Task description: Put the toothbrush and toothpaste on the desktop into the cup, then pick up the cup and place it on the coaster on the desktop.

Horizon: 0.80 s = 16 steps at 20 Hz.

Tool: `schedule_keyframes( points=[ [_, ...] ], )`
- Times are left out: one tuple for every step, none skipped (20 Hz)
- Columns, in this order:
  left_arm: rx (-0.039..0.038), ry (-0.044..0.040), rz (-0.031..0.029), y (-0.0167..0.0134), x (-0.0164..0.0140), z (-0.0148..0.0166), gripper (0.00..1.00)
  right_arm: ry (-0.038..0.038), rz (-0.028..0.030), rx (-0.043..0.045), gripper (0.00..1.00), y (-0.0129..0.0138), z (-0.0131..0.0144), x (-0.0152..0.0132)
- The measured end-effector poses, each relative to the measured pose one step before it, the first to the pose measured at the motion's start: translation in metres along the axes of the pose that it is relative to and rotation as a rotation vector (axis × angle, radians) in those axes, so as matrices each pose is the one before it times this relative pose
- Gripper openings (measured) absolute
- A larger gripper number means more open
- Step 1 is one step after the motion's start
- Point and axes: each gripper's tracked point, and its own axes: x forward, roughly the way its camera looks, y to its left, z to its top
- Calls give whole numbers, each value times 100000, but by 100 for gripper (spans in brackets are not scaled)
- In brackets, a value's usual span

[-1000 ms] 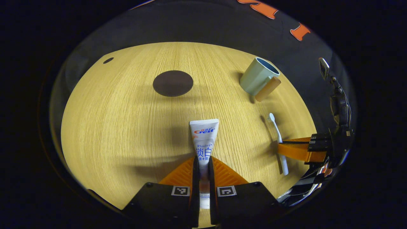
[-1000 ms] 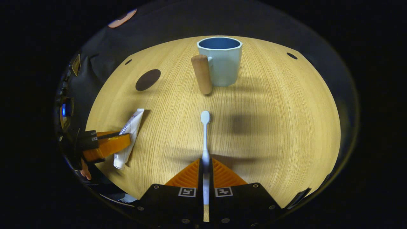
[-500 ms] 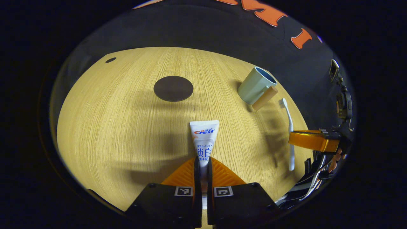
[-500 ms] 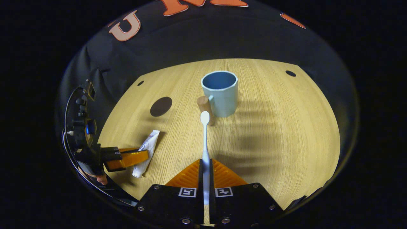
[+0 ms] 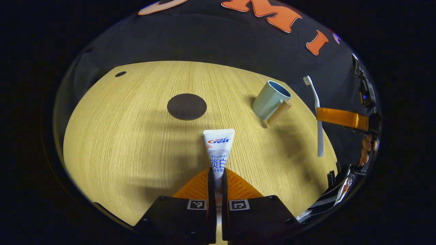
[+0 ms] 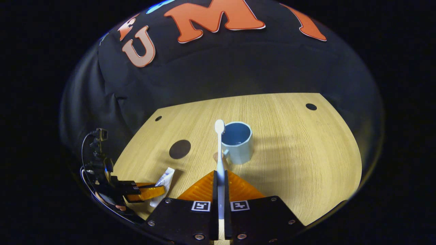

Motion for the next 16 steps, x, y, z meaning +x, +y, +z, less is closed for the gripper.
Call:
schedule_keyframes(
  points=[
    [352,-783,126,29,-144,117,10,-2887,67,-801,7,-61,778,421],
    [419,-821,175,-39,-135,200,10,-2931,459,-344,7,30,931,424],
    [181,-866,252,33,-133,111,10,-2913,875,33,7,134,845,238],
    [235,-800,-8,3,-78,157,10,-2668,974,-36,7,85,1036,175],
    [20,-829,-2,-1,-102,77,10,-2921,679,-88,7,38,868,390],
    [146,-621,76,12,-51,118,10,-2923,769,-574,7,-13,974,522],
    [-17,-834,363,53,-111,36,10,-2830,430,-621,7,93,858,555],
    [203,-843,310,-15,-28,183,10,-2727,377,-654,7,-120,871,459],
    [120,-911,497,90,-167,91,10,-2909,422,-495,7,-22,757,181],
    [341,-874,417,69,-148,139,10,-3093,729,-367,7,5,849,393],
    [307,-922,496,53,-160,142,10,-2808,623,-524,7,49,683,452],
    [301,-898,429,28,-136,230,10,-2872,154,-789,7,-39,761,347],
    [259,-1046,359,-8,-248,120,10,-3356,-142,-927,7,-65,737,226],
    [158,-1055,302,-36,-259,193,10,-3379,40,-1003,7,-136,777,305],
    [137,-949,218,31,-75,52,10,-3413,-134,-673,7,-56,658,196],
    [71,-884,211,15,-118,109,10,-2753,-82,-737,7,-169,500,325]
  ],
)
